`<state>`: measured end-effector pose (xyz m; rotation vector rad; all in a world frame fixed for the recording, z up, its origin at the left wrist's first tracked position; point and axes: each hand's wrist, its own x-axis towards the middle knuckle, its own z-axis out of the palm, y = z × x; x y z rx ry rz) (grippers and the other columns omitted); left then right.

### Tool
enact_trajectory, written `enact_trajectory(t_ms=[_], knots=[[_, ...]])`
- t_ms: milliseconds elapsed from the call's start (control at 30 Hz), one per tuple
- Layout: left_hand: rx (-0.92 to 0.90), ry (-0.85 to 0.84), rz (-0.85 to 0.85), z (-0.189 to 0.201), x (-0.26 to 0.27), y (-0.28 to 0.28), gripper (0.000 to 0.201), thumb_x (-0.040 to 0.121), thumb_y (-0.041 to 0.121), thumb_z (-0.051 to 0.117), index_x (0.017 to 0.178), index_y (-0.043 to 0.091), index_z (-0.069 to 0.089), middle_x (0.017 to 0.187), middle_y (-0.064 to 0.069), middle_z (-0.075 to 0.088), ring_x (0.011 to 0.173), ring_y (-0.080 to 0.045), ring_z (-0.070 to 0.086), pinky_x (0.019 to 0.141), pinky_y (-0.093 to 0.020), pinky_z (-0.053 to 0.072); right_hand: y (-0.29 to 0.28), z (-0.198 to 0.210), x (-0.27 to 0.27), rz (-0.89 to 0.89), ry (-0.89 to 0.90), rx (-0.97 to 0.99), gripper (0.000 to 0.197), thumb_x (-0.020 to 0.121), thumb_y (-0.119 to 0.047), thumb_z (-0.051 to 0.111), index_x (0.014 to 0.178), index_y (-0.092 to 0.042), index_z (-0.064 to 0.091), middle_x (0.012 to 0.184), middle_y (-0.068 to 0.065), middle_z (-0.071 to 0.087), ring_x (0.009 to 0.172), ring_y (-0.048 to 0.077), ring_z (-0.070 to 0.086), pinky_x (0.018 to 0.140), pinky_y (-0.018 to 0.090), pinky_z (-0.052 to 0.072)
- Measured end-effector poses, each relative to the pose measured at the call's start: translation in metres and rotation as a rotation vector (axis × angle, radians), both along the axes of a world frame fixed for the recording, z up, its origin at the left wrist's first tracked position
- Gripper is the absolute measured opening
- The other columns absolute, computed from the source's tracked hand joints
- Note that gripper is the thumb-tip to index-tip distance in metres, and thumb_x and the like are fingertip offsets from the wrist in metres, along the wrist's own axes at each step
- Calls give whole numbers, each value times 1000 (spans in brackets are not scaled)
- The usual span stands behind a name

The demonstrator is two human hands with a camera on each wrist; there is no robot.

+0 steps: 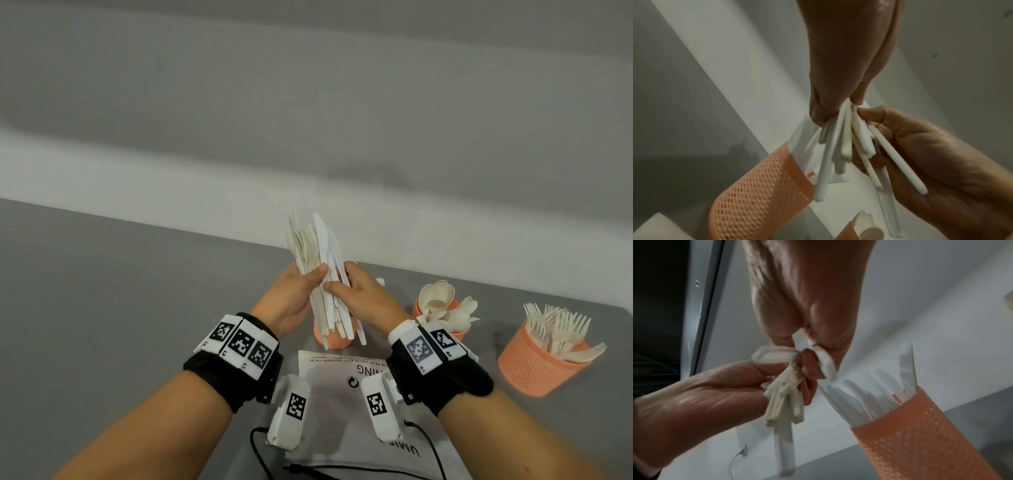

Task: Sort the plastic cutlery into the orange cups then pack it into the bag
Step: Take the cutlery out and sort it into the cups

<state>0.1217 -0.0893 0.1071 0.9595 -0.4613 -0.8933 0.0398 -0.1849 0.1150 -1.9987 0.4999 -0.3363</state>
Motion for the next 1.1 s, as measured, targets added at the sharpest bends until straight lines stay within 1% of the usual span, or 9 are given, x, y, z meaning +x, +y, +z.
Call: enact_trajectory(t_ms=[200,400,467,567,733,800,867,967,1100], knots=[[69,-69,43,-2,2,-2,36,94,0,47,130,-1,48,119,-19,62,105,-27,63,87,-32,55,2,-7,-1,-20,-7,156,29,91,-21,47,118,-11,48,115,15,60,106,26,60,96,48,47],[50,-93,64,0,3,0,35,90,-2,52,125,-1,53,110,-16,66,95,-23,67,80,-28,58,2,-9,-5,30,-69,153,29,92,-26,51,119,-15,52,113,7,65,103,17,63,95,39,50],[51,-96,71,-1,3,0,34,91,0,53,125,-1,54,110,-16,66,93,-22,68,78,-28,58,3,-7,-6,46,-69,174,25,95,-23,47,118,-17,52,112,8,65,102,17,63,93,35,51],[55,-64,110,-4,2,-2,32,92,3,51,124,0,54,109,-15,67,92,-22,68,77,-30,58,3,-10,-4,23,-83,199,19,95,-23,43,111,-22,54,110,12,66,101,22,63,93,38,50],[98,-61,159,-7,2,-3,29,93,6,51,121,-1,57,99,-12,70,80,-18,71,69,-28,58,2,-19,-2,-27,-106,300,23,95,-22,39,111,-20,56,87,6,64,80,20,62,81,37,51],[119,-145,176,-4,1,-2,28,91,3,53,119,-1,58,98,-14,70,81,-20,71,68,-28,58,3,-22,-1,-33,-128,321,20,95,-23,39,105,-28,57,99,5,66,94,20,63,91,37,50],[114,-232,178,-1,-1,-2,28,90,-1,52,117,-1,58,102,-19,69,88,-26,70,74,-31,59,4,-25,1,-37,-152,306,22,95,-34,43,109,-25,57,107,6,67,100,20,65,93,39,50],[114,-311,154,1,-3,1,27,89,-4,50,115,-3,58,102,-21,68,91,-29,69,76,-33,58,1,-23,3,-22,-174,284,31,95,-37,45,111,-15,58,101,11,70,92,24,69,83,37,56],[129,-293,197,2,2,6,20,91,-3,47,105,3,59,83,-10,69,70,-15,69,61,-24,55,-9,-21,0,-72,-178,221,21,97,-26,39,87,-14,53,66,-1,57,63,17,55,60,26,45]])
